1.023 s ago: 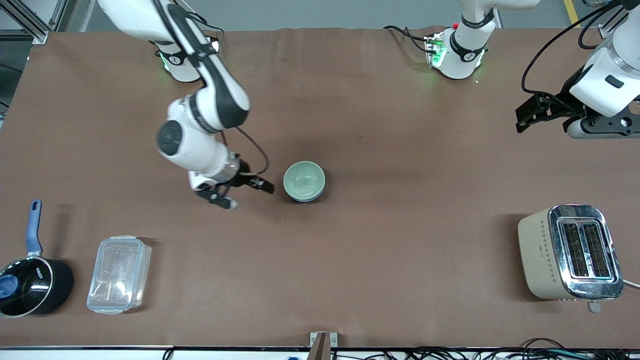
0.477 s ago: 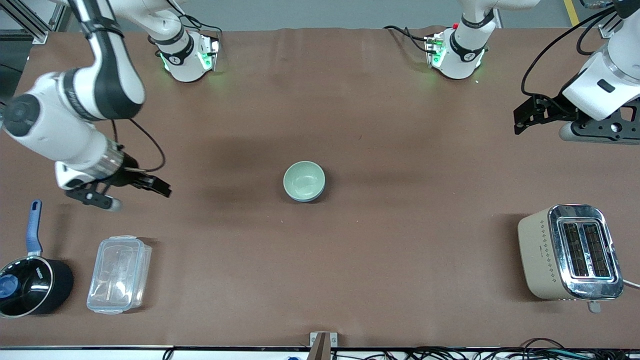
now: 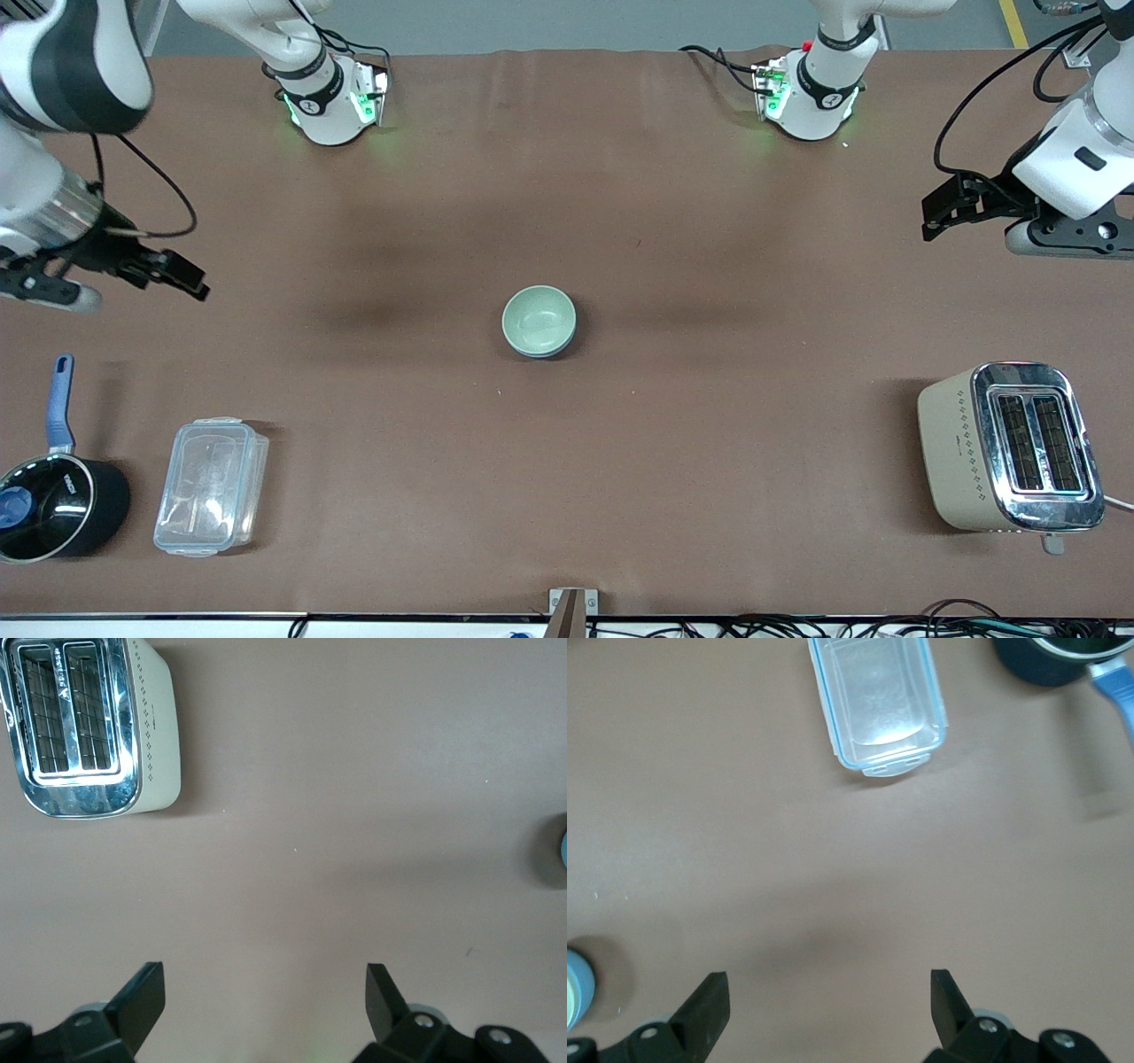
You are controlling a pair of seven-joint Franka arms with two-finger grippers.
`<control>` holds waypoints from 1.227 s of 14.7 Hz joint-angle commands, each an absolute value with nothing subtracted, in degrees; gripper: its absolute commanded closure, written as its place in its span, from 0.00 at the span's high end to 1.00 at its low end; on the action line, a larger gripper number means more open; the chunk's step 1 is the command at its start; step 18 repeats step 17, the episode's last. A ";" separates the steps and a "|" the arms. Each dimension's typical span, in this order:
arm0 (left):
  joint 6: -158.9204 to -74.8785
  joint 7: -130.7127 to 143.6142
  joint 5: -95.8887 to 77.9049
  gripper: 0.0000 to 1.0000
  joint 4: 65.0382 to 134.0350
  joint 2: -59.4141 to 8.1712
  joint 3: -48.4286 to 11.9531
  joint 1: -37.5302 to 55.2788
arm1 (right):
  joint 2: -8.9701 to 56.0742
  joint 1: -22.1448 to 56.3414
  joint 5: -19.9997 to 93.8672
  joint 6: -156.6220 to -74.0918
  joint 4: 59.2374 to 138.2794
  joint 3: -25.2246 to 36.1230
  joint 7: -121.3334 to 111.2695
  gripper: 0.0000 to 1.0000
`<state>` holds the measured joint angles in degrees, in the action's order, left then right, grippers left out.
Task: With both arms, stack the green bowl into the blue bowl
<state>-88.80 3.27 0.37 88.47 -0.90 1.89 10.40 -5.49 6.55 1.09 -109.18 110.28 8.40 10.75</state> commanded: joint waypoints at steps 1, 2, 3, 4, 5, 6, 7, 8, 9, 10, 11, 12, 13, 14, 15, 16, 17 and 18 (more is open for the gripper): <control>-93.50 2.11 0.79 1.00 94.64 3.59 2.11 10.46 | -5.71 5.28 -1.66 -101.53 101.28 7.38 9.76 1.00; -94.04 2.11 0.79 1.00 95.44 4.04 2.11 10.37 | -5.63 5.19 -2.28 -100.64 99.34 7.38 7.41 1.00; -94.04 1.94 0.79 1.00 95.45 4.04 2.11 10.37 | -5.54 5.10 -2.37 -100.46 98.01 7.38 4.34 1.00; -93.96 1.50 0.79 1.00 95.45 4.13 2.20 10.37 | -5.54 4.75 -2.37 -100.46 97.56 7.47 2.48 1.00; -93.69 1.32 0.97 1.00 95.36 4.04 2.28 10.46 | -5.54 3.44 -2.37 -100.46 97.30 7.38 1.50 1.00; -93.34 1.32 0.88 1.00 95.19 4.04 2.29 10.46 | -5.54 2.82 -2.37 -100.37 97.29 7.38 1.15 1.00; -92.82 1.32 0.97 1.00 94.92 3.96 2.37 10.46 | -5.62 2.38 -2.46 -99.68 97.29 7.47 1.14 1.00; -92.64 1.41 0.97 1.00 94.49 3.78 2.37 10.46 | -5.62 1.15 -2.46 -98.19 97.29 7.38 0.97 1.00; -92.46 1.67 0.97 1.00 93.87 3.52 2.46 10.46 | -5.63 0.45 -2.46 -96.87 97.38 7.38 0.88 1.00; -92.03 1.84 0.97 1.00 93.43 3.34 2.46 10.46 | -5.63 0.44 -2.55 -96.51 97.64 7.38 0.53 1.00; -91.93 2.11 0.88 1.00 93.34 3.34 2.46 10.46 | -5.63 0.27 -2.64 -95.72 97.73 7.38 -1.21 1.00; -91.93 2.28 0.88 1.00 93.25 3.08 2.46 10.46 | -5.63 -0.08 -3.07 -95.28 97.30 7.38 -2.01 1.00; -91.93 2.37 0.88 1.00 93.25 2.99 2.46 10.46 | -5.36 -0.44 -3.51 -95.27 96.60 7.38 -2.02 1.00; -91.93 2.37 0.97 1.00 93.25 2.90 2.46 10.46 | -4.40 -1.05 -3.52 -95.27 95.37 7.38 -2.28 1.00; -91.85 2.29 0.97 1.00 93.25 2.90 2.46 10.46 | -3.35 -1.75 -3.52 -95.27 93.80 7.38 -2.81 1.00; -91.85 2.29 0.97 1.00 93.34 2.90 2.46 10.46 | -1.69 -2.11 -3.25 -95.10 91.60 7.38 -3.51 1.00; -91.76 2.29 0.97 1.00 93.25 2.90 2.46 10.46 | -0.71 -2.20 -3.08 -95.10 90.36 7.38 -3.60 1.00; -91.76 2.29 0.97 1.00 93.25 2.90 2.46 10.46 | -0.71 -2.20 -3.08 -95.10 90.36 7.38 -3.60 1.00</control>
